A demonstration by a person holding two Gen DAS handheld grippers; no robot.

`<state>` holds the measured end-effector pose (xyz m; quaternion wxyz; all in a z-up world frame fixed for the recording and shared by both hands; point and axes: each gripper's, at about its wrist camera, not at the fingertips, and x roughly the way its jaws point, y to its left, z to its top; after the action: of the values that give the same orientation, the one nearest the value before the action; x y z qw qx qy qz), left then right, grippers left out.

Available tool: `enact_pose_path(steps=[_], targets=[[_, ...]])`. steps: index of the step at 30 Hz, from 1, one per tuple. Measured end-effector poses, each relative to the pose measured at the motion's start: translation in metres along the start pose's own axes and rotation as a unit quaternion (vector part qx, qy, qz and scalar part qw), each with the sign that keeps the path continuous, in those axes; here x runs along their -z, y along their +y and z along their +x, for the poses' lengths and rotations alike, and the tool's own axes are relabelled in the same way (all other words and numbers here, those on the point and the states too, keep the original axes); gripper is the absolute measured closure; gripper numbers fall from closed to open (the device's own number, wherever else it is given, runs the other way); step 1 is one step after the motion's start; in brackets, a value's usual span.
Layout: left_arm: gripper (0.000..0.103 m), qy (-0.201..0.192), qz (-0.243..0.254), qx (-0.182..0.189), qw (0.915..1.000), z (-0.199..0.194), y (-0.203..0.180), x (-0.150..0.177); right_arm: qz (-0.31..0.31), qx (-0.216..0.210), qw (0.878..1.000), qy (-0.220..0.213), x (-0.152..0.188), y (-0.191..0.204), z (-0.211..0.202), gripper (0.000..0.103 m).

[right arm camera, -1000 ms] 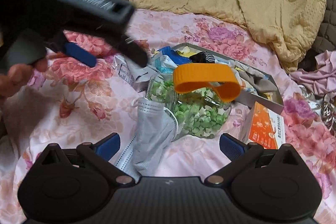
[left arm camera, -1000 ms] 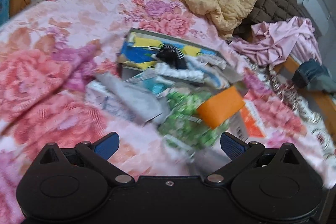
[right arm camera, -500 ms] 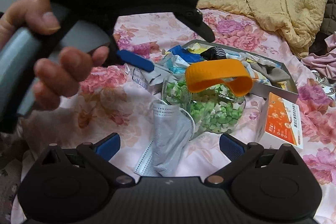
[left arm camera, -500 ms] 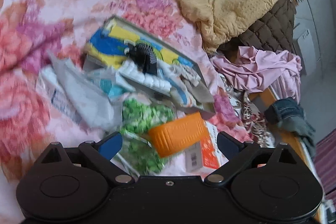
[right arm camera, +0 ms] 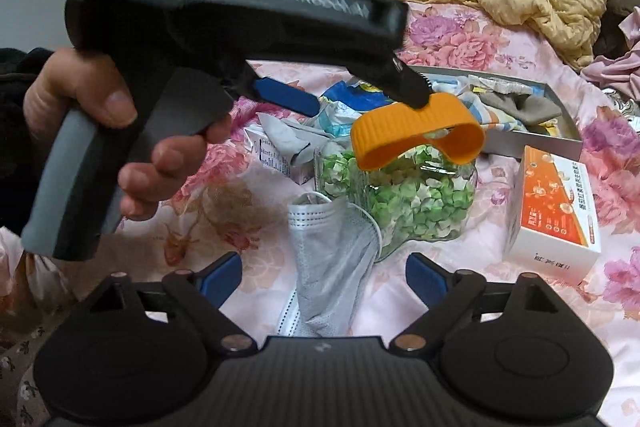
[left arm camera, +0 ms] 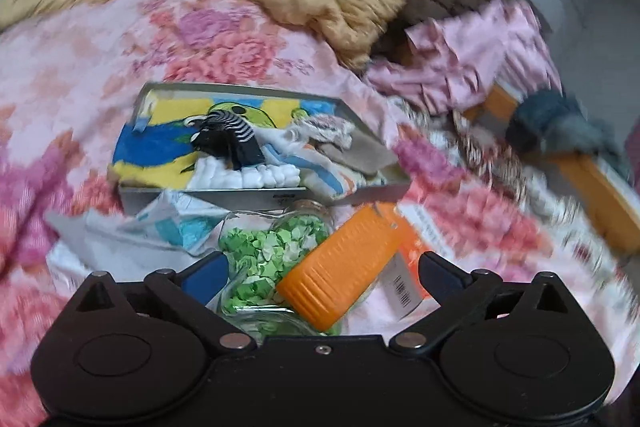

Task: Organize soft objects
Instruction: 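Grasp the grey face mask with right tool while left tool grasps the orange block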

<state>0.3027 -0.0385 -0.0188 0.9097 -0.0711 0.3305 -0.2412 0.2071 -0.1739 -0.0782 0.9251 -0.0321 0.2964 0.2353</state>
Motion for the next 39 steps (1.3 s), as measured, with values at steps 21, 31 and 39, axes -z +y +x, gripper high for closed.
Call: enact_pose_path(steps=[21, 31, 39], targets=[[0.042, 0.059, 0.136, -0.009, 0.9889, 0.029, -0.025, -0.003, 0.013, -0.012, 1.000, 0.022, 0.002, -0.002, 0.008, 0.061], [0.057, 0.052, 0.143, -0.030, 0.9879, 0.027, -0.028, 0.000, -0.005, 0.012, 1.000, 0.013, 0.001, 0.000, 0.008, 0.088], [0.063, 0.040, 0.120, -0.053, 0.9905, 0.023, -0.033, 0.004, -0.026, 0.030, 0.999, 0.007, 0.000, 0.003, 0.006, 0.092]])
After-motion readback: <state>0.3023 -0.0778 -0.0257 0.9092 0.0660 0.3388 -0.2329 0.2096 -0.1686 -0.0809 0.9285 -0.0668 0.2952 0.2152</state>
